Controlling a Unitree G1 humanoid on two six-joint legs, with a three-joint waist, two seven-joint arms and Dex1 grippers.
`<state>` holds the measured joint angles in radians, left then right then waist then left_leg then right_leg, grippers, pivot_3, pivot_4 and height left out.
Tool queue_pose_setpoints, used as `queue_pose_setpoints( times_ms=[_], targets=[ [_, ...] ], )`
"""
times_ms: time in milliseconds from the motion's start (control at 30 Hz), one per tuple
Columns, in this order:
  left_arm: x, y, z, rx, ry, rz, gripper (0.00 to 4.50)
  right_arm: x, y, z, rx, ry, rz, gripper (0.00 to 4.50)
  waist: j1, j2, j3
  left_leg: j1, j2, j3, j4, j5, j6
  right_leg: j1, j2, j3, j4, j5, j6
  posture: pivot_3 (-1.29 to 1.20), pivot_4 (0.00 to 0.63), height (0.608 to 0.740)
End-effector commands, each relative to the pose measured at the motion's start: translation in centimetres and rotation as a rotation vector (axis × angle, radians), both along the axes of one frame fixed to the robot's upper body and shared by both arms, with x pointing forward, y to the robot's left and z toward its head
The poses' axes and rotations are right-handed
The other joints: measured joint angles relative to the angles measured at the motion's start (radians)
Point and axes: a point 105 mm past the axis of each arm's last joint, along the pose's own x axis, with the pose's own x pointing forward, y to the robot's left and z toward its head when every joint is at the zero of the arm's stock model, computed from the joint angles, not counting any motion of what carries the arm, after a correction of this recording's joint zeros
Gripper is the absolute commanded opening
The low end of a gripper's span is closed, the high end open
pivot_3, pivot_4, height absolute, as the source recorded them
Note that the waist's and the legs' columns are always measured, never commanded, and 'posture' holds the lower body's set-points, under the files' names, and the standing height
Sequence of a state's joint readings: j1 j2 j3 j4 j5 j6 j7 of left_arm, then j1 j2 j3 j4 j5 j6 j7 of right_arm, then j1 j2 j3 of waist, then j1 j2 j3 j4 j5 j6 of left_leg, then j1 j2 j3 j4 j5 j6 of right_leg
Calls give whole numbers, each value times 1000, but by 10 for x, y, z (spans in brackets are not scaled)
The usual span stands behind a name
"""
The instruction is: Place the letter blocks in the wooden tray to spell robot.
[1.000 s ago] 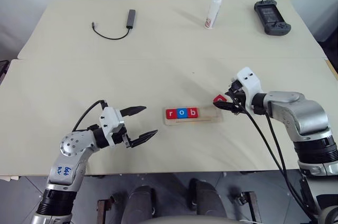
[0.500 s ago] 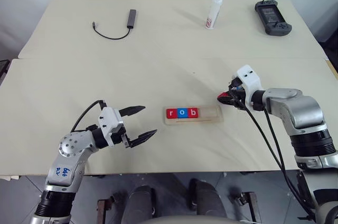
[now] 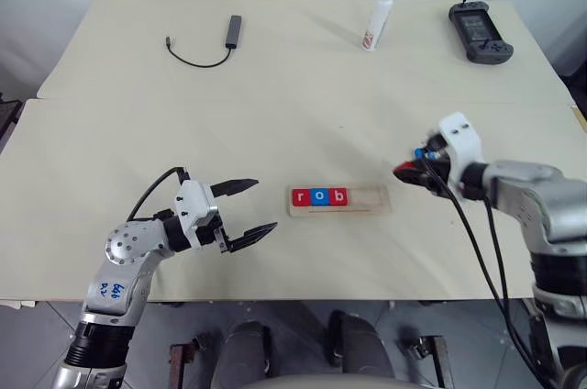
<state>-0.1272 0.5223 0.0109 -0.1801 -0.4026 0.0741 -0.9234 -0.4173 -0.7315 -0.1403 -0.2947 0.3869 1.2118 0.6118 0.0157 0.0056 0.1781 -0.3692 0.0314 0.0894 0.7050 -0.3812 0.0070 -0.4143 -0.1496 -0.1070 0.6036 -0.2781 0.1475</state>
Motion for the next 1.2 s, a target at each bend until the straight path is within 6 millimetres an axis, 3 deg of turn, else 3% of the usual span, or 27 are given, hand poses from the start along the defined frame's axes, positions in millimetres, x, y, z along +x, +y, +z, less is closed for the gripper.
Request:
queue_pose_setpoints(
  times_ms=[33,167,300,333,467,567,733,900,1100,1200],
  targets=[
    [-3,-8,3,-13,-6,-62,4500,-18,-5,6,19,-28,-74,1448,2,0,0,0,0,0,0,0,0,0,0,0,0,0,0,0,150,740],
    [1,-11,2,-5,10,-106,4500,-32,-9,-10,27,-35,-191,1448,-1,0,0,2,0,0,0,0,0,0,0,1,1,0,0,0,150,740],
    [5,-13,3,2,7,-126,4500,-33,-7,-18,57,-52,-279,1448,-7,0,0,2,0,1,0,0,-1,0,0,1,1,0,0,0,150,740],
    [6,-12,3,3,6,-128,4500,-33,-5,-20,70,-48,-284,2175,-8,0,0,1,0,1,0,0,-1,0,0,1,1,0,0,0,150,740],
    [7,-11,4,7,1,-126,4500,-33,-5,-16,67,-57,-261,3466,-14,0,0,1,0,0,0,0,-1,0,0,1,1,0,0,0,150,740],
    [7,-9,4,11,-3,-118,4500,-32,-11,1,14,-103,-114,4490,-13,0,0,1,0,0,0,0,0,1,0,1,1,0,0,0,150,740],
    [4,-6,5,15,-10,-106,4500,-34,-16,15,-184,-166,280,4490,-17,-1,0,2,0,0,-3,0,0,1,0,1,-2,0,0,0,150,740],
    [1,-5,6,24,-19,-115,4500,-34,-21,11,-257,-169,660,4490,-21,-1,0,4,0,2,-3,0,0,3,0,1,-3,1,1,0,150,740],
    [-3,-2,7,46,-32,-126,4500,-14,-37,-10,-341,-89,792,4490,-19,-1,0,5,0,2,-3,0,0,3,0,1,-3,1,1,0,150,740],
    [-6,-2,7,54,-40,-122,4500,-9,-35,-19,-330,-36,845,4490,-18,-1,0,4,0,1,-2,0,0,3,0,0,-3,1,1,0,150,740]
  ],
)
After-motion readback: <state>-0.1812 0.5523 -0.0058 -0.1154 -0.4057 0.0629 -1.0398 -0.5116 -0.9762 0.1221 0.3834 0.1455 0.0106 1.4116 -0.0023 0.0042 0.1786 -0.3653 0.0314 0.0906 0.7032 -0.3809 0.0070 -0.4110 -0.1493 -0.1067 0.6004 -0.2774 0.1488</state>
